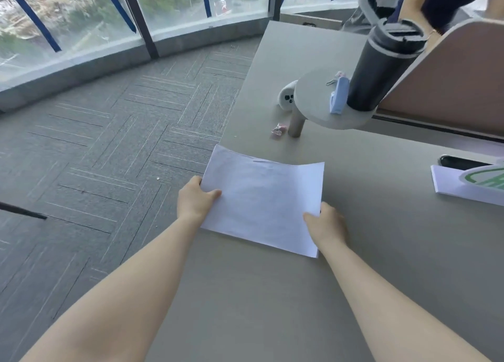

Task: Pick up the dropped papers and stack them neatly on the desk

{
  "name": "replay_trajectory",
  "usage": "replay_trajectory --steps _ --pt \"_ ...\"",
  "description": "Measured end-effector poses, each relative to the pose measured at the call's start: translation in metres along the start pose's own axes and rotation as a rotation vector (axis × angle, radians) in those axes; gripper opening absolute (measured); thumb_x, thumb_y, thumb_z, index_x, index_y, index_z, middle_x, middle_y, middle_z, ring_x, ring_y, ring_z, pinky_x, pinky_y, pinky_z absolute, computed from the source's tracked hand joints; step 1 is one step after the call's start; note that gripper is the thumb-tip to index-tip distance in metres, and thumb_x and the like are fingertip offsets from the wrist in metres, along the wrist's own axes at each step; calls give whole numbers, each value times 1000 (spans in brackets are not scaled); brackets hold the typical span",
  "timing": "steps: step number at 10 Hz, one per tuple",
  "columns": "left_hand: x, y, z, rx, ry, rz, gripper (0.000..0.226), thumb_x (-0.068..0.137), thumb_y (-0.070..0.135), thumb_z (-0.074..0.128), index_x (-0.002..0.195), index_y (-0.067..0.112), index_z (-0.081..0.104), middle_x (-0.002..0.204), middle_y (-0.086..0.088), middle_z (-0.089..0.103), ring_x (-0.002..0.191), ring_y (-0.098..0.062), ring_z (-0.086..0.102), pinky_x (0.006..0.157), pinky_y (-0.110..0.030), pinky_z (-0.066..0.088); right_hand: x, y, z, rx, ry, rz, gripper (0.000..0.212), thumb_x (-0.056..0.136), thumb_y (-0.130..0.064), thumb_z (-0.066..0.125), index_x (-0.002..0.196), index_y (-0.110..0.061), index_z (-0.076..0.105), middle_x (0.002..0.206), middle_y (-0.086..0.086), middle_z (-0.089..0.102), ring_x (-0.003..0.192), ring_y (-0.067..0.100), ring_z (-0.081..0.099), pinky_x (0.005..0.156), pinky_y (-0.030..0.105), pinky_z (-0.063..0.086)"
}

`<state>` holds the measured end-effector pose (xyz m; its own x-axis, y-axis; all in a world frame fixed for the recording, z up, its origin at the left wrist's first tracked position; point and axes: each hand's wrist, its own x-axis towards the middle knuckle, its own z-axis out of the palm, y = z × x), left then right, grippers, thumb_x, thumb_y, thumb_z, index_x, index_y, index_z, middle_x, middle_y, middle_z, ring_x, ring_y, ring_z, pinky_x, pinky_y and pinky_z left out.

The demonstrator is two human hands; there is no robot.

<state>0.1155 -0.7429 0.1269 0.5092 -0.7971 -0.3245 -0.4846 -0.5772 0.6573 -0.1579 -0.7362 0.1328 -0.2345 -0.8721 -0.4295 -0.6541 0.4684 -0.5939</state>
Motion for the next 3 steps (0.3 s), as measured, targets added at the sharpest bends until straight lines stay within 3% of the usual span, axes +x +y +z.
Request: replay_trajectory --steps 1,2,3 --pt "2 -4 7 103 36 25 44 74 36 71 108 11 58 111 -11 63 101 -31 60 78 -38 47 -1 3 7 -74 50 34 11 78 -27 50 78 -17 47 76 1 58 64 25 53 54 28 37" --pt "-1 2 6 195 33 -15 63 74 44 71 126 13 52 127 -15 51 119 -35 50 96 -44 44 -4 4 5 -108 115 83 27 79 -37 55 89 -15 42 79 1 58 67 29 56 55 30 38" --pt "-10 1 4 326 95 -12 69 78 51 65 133 13 49 134 -15 46 126 -34 42 100 -47 38 -8 9 -1 -73 180 94 34 87 -47 49 94 -16 39 89 3 60 74 30 59 60 33 39"
